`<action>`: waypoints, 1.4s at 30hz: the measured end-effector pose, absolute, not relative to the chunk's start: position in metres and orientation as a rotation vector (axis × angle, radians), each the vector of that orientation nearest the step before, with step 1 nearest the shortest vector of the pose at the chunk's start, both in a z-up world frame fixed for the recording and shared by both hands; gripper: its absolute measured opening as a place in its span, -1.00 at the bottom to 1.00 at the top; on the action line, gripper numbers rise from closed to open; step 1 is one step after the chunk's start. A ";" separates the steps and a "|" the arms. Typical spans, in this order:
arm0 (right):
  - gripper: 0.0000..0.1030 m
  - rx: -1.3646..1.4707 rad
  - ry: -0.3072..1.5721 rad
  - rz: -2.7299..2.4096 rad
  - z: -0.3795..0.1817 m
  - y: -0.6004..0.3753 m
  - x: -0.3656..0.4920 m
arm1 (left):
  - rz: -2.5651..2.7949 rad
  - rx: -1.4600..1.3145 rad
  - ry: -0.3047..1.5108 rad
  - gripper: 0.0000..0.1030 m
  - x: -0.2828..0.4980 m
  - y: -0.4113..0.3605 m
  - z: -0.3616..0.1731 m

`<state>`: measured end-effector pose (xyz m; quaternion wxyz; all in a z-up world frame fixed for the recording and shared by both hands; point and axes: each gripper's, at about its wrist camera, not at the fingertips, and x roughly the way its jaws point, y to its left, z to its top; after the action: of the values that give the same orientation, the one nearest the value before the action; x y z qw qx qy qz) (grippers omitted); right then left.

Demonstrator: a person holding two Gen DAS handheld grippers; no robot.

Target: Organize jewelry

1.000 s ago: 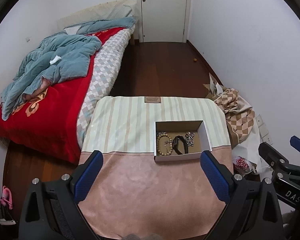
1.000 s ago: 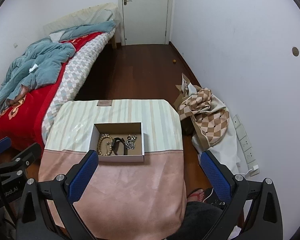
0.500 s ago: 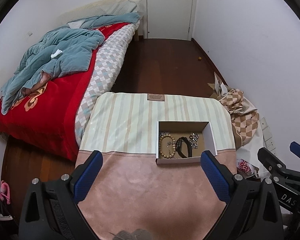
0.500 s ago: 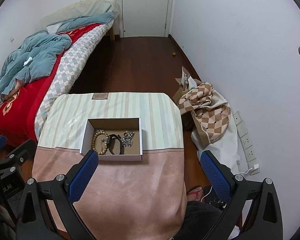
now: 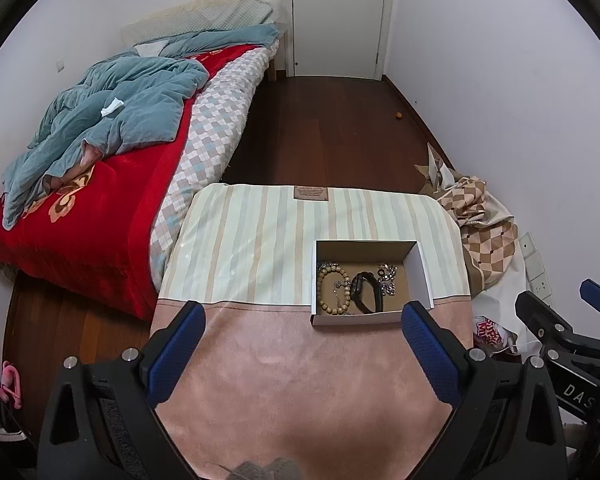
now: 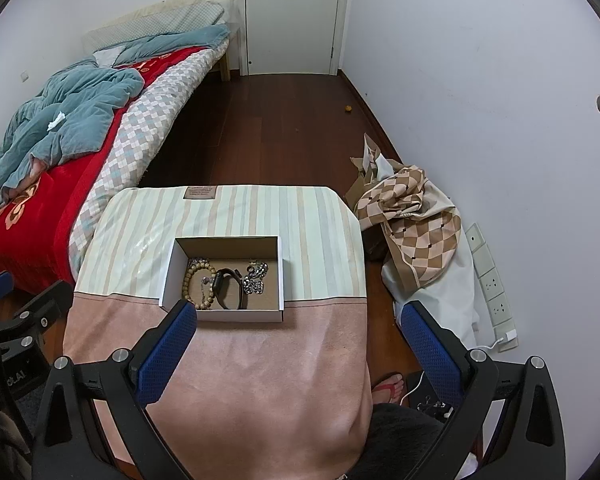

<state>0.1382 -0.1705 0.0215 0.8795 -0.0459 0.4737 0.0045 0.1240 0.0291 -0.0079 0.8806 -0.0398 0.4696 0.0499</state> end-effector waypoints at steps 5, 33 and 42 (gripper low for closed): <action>1.00 -0.090 0.986 0.011 0.022 -0.173 0.138 | 0.101 -0.078 0.974 0.94 0.122 0.027 -0.006; 1.00 -0.092 0.984 0.012 0.027 -0.178 0.133 | 0.098 -0.051 0.971 0.96 0.118 0.019 -0.002; 1.00 -0.091 0.984 0.014 0.027 -0.179 0.133 | 0.110 -0.060 0.986 0.96 0.119 0.021 -0.003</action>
<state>0.1330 -0.1789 0.0268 0.8804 -0.0435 0.4721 0.0066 0.1188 0.0210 -0.0035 0.8790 -0.0289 0.4730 0.0528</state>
